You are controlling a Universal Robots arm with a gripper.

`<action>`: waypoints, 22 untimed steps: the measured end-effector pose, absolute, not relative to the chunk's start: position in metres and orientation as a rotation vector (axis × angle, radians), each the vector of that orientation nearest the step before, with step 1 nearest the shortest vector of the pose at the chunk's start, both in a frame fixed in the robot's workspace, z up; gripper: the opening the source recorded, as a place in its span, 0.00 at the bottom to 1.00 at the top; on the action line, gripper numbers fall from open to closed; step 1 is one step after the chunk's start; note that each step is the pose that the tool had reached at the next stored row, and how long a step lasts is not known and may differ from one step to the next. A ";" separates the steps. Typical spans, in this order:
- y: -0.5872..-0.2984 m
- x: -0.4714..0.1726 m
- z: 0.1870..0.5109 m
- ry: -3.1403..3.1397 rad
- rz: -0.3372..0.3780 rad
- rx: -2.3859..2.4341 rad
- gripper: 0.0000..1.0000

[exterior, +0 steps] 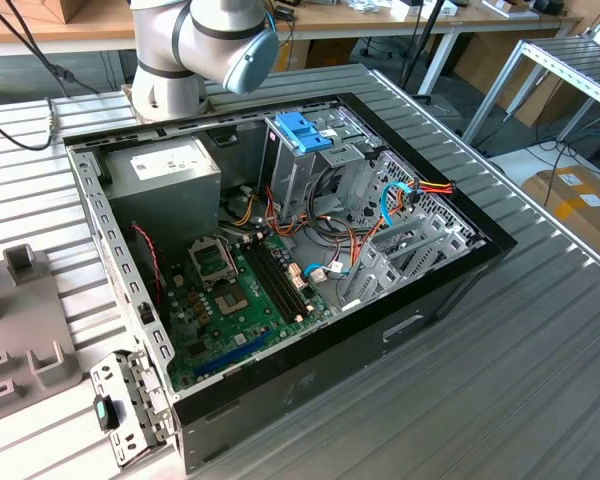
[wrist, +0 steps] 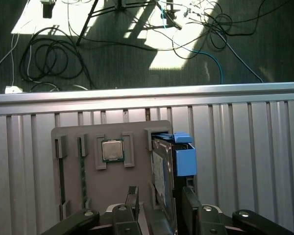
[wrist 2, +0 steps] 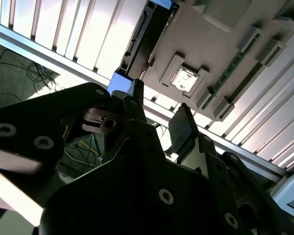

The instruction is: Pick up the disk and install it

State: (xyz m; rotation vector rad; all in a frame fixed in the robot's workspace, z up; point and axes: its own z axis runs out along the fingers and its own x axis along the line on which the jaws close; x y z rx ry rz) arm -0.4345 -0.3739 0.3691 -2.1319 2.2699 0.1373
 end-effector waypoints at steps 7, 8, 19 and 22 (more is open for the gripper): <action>-0.373 -0.435 0.367 2.270 0.137 -2.132 0.48; -0.372 -0.435 0.367 2.270 0.137 -2.132 0.48; -0.369 -0.434 0.365 2.270 0.137 -2.132 0.48; -0.368 -0.435 0.365 2.270 0.137 -2.132 0.48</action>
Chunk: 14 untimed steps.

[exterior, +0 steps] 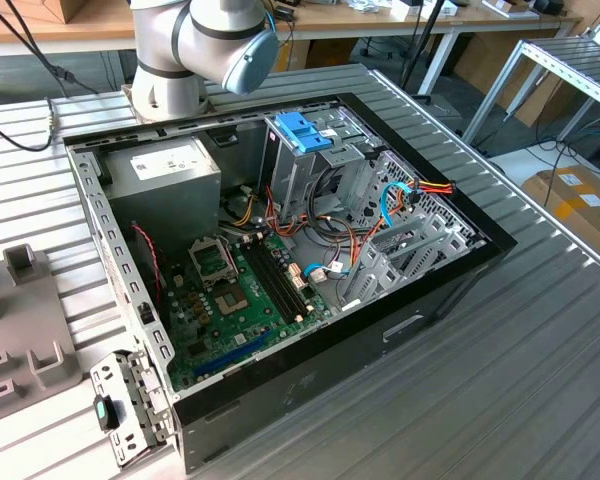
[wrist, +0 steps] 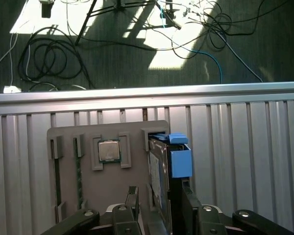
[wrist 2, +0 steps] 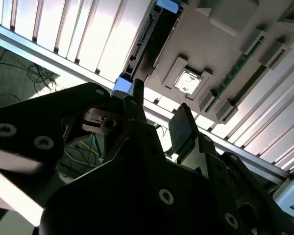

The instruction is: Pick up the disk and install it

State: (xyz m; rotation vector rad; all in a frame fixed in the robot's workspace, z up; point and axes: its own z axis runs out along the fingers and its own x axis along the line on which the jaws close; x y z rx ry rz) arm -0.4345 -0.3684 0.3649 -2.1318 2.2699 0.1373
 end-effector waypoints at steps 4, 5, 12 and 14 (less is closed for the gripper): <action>-0.368 -0.434 0.364 2.270 0.137 -2.132 0.48; -0.368 -0.434 0.364 2.270 0.137 -2.132 0.48; -0.367 -0.435 0.361 2.270 0.137 -2.132 0.48; -0.366 -0.435 0.360 2.270 0.137 -2.132 0.48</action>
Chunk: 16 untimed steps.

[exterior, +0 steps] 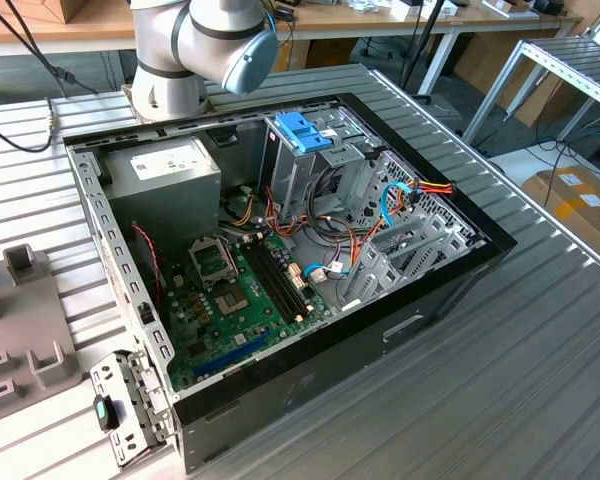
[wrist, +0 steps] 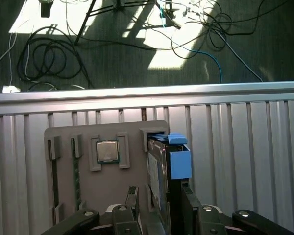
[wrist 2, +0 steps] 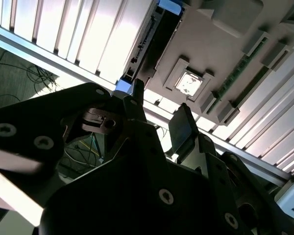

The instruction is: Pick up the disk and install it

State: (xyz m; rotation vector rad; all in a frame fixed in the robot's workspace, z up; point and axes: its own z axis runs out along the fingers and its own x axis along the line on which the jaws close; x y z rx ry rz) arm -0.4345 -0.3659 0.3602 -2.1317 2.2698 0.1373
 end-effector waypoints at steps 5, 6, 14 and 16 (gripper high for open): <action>-0.362 -0.435 0.357 2.270 0.137 -2.132 0.48; -0.361 -0.435 0.357 2.270 0.137 -2.132 0.48; -0.355 -0.436 0.351 2.270 0.137 -2.132 0.48; -0.355 -0.436 0.350 2.270 0.137 -2.132 0.48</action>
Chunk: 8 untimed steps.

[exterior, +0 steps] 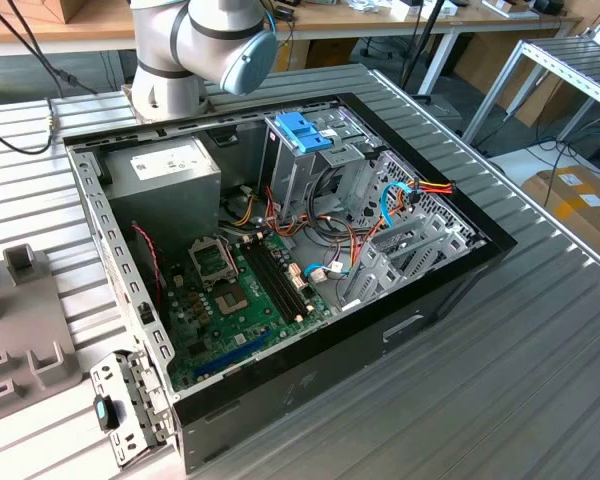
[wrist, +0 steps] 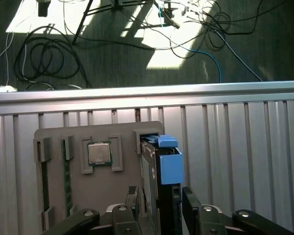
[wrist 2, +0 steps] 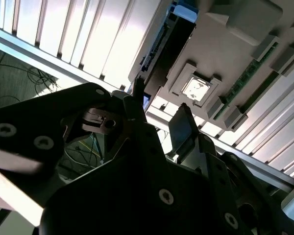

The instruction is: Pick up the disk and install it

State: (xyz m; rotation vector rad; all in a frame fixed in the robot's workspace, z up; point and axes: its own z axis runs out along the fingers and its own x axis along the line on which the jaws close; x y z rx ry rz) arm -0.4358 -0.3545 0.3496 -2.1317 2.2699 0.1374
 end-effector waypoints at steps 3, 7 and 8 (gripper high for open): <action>-0.353 -0.436 0.348 2.270 0.137 -2.132 0.48; -0.351 -0.437 0.345 2.270 0.137 -2.132 0.48; -0.351 -0.437 0.344 2.270 0.137 -2.132 0.48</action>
